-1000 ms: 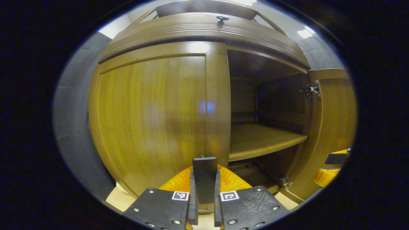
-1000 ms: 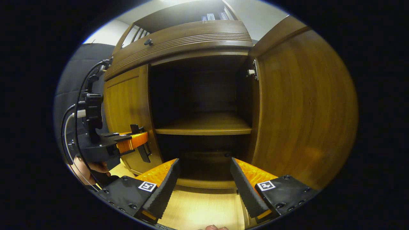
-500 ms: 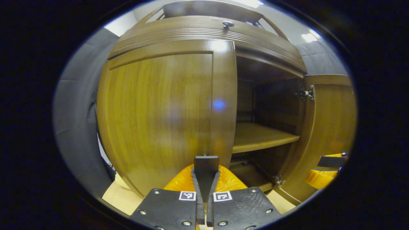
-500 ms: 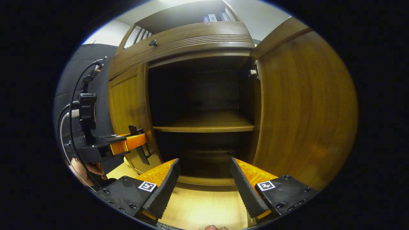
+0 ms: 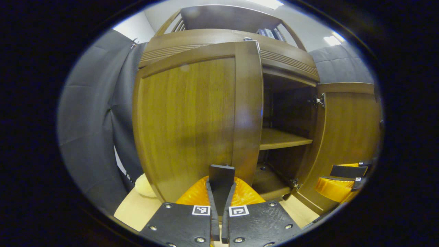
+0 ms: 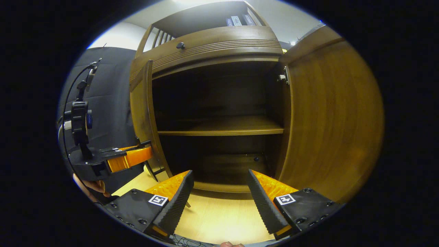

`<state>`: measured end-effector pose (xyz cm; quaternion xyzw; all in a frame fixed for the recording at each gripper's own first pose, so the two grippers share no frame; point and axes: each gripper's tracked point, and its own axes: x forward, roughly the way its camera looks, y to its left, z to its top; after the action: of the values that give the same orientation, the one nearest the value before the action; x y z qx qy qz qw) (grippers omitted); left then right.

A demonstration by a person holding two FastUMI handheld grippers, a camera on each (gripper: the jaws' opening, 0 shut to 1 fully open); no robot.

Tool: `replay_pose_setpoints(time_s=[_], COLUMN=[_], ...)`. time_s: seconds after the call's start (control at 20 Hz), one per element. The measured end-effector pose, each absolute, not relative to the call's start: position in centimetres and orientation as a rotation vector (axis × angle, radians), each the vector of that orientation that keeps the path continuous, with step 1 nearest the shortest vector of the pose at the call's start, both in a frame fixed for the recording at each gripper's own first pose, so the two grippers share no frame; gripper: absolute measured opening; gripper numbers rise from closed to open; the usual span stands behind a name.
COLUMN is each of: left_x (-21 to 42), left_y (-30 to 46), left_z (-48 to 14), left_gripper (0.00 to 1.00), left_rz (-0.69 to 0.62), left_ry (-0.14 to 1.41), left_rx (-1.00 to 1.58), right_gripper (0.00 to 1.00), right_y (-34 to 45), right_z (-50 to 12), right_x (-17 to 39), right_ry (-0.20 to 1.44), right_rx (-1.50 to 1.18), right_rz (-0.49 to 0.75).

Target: Open the right door of the double-door shoe cabinet with the right hand, and open the left door with the left hand.

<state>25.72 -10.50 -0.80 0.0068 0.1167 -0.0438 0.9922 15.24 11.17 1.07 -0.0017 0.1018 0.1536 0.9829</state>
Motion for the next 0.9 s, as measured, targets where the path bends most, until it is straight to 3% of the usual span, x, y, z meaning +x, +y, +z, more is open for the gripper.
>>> replay_pose_setpoints(time_s=[0.05,0.1,0.9], left_x=[24.9,24.0,16.4], left_y=[-9.9,-9.4,0.9], left_z=[-0.7,-0.6,0.9], left_gripper=[0.05,0.05,0.03], left_rz=[-0.081,-0.073,0.054], left_ry=[0.234,0.233,0.203], left_rx=[0.015,0.015,-0.049], right_gripper=[0.98,0.93,0.93], right_y=[11.5,11.9,13.8], right_z=[1.0,1.0,0.6], right_x=[14.9,14.5,9.1], right_ry=[0.206,0.206,0.207], right_rx=[0.000,0.001,-0.030], right_rz=[0.314,0.318,0.363])
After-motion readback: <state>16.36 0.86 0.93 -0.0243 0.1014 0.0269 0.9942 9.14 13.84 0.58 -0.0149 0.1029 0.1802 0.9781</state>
